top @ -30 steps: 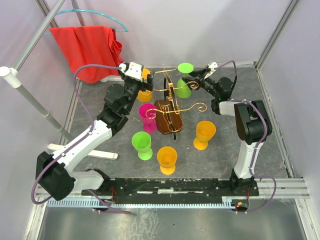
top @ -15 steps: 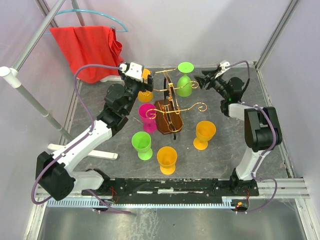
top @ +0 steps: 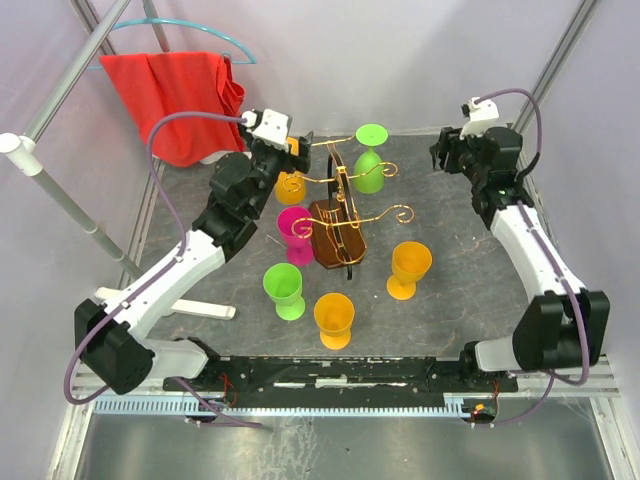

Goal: Place the wine glass upside down on the wine glass rack

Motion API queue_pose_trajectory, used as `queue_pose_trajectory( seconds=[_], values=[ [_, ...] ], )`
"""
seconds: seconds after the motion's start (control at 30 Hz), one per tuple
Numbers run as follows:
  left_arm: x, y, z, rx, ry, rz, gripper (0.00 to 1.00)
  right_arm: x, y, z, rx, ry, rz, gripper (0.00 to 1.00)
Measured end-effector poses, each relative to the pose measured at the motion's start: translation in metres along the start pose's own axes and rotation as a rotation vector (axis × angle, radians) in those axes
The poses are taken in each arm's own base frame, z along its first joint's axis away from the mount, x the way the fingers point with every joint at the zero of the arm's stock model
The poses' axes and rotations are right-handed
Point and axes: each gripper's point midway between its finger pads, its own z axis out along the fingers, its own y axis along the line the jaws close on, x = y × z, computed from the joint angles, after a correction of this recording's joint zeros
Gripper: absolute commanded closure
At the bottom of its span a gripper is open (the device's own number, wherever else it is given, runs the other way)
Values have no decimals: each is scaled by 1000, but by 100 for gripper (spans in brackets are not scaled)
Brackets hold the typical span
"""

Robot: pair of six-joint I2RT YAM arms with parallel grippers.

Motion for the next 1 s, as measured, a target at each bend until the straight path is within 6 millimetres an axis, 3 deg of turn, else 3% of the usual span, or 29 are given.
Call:
queue_pose_trajectory(
  seconds=[0.13,0.27,0.43,0.57,0.73,1.0],
  values=[
    [-5,9,1,-40,63,-9,7,2,-6,-34,71,85,24,31],
    [0,28,-15,-134,159,-31,7,-13,-16,-47,152,130,49,30],
    [13,56,-55,-283,317,-76,7,-51,-24,-44,208,120,87,30],
    [25,64,-94,-342,401,-171,5,-59,-24,-40,219,123,123,30],
    [67,57,-138,-355,537,-264,2,-50,-23,-39,223,159,154,30],
    [156,19,-154,-290,812,-273,0,-40,-23,-45,230,177,164,30]
  ],
)
